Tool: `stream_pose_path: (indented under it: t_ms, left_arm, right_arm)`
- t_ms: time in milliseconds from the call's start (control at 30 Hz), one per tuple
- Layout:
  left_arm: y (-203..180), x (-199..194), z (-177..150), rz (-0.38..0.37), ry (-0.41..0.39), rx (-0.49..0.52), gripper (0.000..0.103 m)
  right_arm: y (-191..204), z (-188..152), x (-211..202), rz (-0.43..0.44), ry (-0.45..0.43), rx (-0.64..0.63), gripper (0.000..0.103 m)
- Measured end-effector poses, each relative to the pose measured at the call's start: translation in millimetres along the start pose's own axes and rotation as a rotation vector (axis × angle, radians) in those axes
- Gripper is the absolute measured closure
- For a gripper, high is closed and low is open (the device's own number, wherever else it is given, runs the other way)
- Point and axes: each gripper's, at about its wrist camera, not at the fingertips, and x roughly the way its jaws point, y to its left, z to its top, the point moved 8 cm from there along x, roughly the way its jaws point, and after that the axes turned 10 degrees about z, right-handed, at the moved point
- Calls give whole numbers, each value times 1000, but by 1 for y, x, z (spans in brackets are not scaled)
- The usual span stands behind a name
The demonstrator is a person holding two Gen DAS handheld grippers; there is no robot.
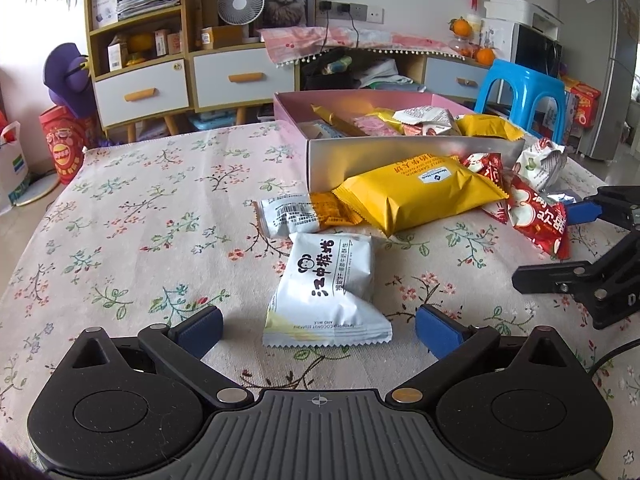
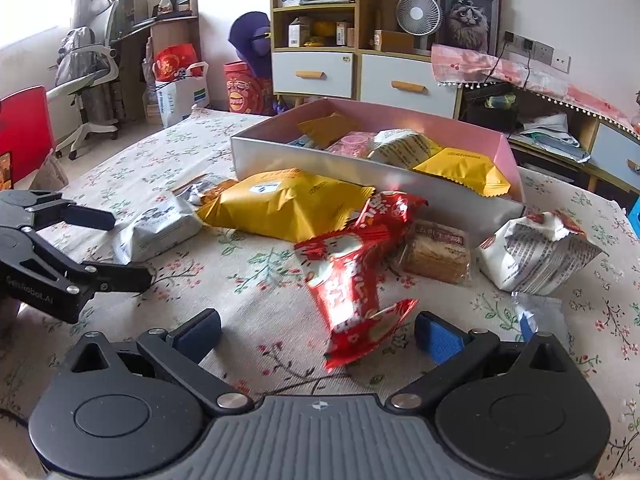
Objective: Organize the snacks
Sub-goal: 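Grasp the white printed pack with left tool while right tool grasps red pack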
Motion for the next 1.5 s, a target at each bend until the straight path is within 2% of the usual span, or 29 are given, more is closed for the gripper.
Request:
stream_pose_path:
  t_ms: [167, 333, 633, 767, 800, 967, 1100, 1500]
  left_arm:
    - [0, 1, 3, -2, -2, -6, 5]
    - [0, 0, 7, -11, -9, -15, 17]
    - [-7, -1, 12, -20, -18, 37, 42]
    - [-11, -2, 13, -14, -30, 74, 44]
    - [-12, -2, 14, -12, -34, 83, 49]
    - [-17, -5, 16, -15, -46, 114, 51]
    - [-18, -6, 17, -22, -38, 100, 52]
    - [-9, -11, 22, -86, 42, -51, 52]
  right_arm:
    - [-8, 5, 0, -51, -11, 0, 12]
    - [-13, 8, -2, -71, -26, 1, 20]
    - [-8, 12, -4, -72, -37, -30, 45]
    - [-5, 14, -3, -72, -36, -40, 55]
    - [-4, 14, -3, -75, -37, -42, 57]
    - [-4, 15, -4, -83, -41, -35, 76]
    - [-3, 18, -6, -86, -53, -36, 78]
    - [2, 28, -12, -39, -66, 23, 81]
